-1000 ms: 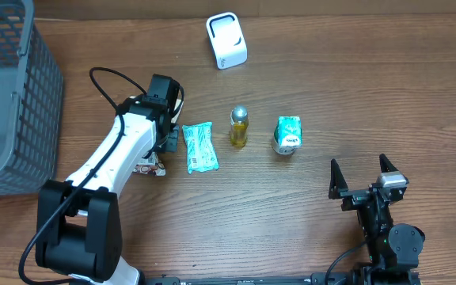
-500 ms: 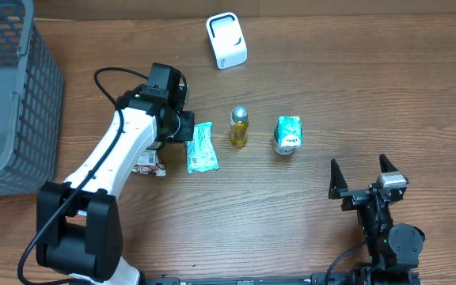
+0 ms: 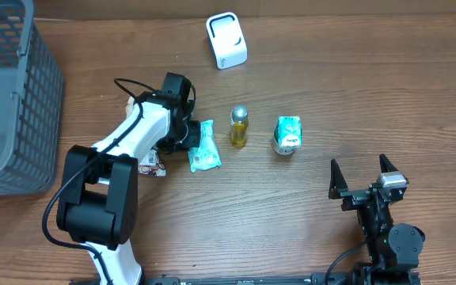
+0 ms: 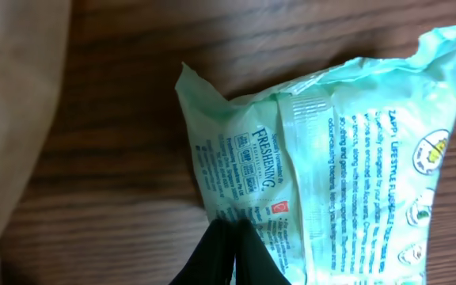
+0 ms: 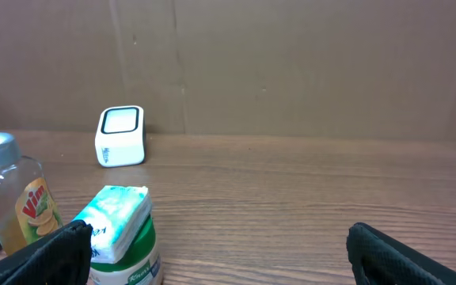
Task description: Scan the item barcode
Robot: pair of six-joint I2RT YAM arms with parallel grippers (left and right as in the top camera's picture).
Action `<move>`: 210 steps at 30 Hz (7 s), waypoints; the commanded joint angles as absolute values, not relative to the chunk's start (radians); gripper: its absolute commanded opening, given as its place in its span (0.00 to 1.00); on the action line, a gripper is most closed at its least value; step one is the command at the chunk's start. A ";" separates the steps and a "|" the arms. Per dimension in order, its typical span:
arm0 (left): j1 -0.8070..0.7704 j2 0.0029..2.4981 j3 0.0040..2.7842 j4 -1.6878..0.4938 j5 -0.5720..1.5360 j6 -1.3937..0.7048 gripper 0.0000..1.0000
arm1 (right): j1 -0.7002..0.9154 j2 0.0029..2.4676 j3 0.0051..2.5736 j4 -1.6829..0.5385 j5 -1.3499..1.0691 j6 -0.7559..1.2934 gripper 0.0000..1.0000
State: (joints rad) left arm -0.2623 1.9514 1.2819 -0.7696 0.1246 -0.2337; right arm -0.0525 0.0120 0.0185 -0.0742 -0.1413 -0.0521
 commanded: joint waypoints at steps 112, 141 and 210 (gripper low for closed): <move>-0.011 1.890 1.539 -1.142 0.013 -0.233 0.72 | -0.055 0.003 0.008 -0.070 -0.131 -0.053 1.00; -0.003 1.893 1.207 -0.804 0.159 -0.440 0.65 | -0.055 0.003 0.008 -0.070 -0.131 -0.053 1.00; 0.080 1.682 1.632 -0.983 -0.269 -0.231 1.00 | -0.055 0.003 0.008 -0.070 -0.131 -0.053 1.00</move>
State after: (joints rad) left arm 0.0849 1.6779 1.6295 -0.9806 -0.2516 -0.2508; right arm -0.0525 0.0120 0.0185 -0.0742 -0.1410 -0.0525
